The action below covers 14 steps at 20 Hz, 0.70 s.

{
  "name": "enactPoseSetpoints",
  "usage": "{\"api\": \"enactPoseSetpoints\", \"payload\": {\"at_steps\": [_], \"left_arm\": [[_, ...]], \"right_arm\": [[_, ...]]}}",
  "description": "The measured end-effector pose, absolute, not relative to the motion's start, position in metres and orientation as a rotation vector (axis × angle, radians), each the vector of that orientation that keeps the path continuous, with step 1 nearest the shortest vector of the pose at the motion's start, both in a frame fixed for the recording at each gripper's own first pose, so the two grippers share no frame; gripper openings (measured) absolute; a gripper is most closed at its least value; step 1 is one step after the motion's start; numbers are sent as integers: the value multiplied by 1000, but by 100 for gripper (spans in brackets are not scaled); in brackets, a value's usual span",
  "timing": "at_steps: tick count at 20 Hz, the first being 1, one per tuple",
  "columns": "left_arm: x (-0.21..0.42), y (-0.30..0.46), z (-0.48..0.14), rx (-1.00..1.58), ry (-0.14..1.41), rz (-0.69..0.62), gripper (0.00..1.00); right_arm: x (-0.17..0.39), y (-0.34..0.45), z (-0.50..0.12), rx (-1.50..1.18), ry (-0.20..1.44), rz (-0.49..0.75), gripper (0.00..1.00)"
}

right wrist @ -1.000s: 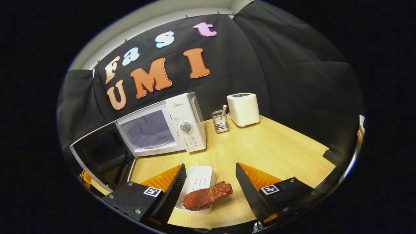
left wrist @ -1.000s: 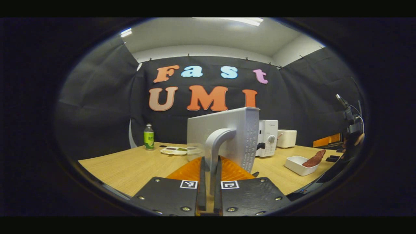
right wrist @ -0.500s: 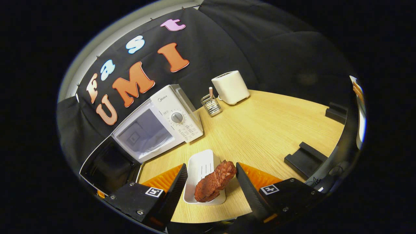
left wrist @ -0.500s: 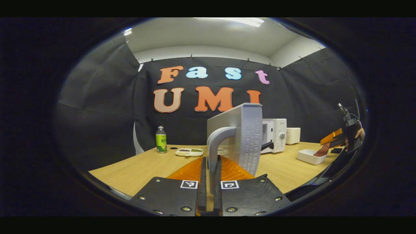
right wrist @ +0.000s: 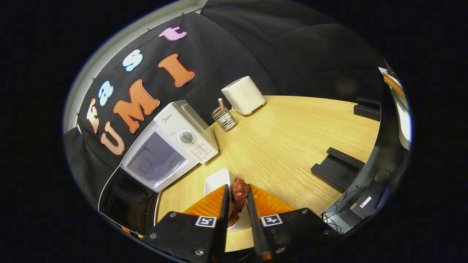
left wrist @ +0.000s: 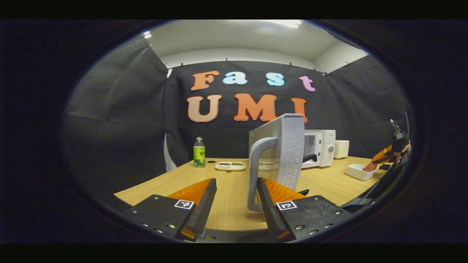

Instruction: Open the microwave oven with the left hand, put the food in, and close the microwave oven.

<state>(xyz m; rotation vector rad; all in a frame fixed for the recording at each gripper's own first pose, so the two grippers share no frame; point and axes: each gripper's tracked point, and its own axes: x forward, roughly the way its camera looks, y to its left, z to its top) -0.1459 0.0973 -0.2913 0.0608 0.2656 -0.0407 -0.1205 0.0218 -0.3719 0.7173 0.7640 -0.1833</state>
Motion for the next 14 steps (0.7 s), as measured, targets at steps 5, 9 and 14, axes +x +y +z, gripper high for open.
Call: {"api": "enactPoseSetpoints", "payload": {"at_steps": [5,9,14], "left_arm": [[-152,113,-288,83,299,-1,86],[-152,133,-277,146,281,44,87],[-151,166,-269,127,263,118,91]], "right_arm": [[-111,41,-357,634,761,-107,19],[-108,47,-348,569,760,-85,18],[-104,55,-338,520,758,-69,15]]}}
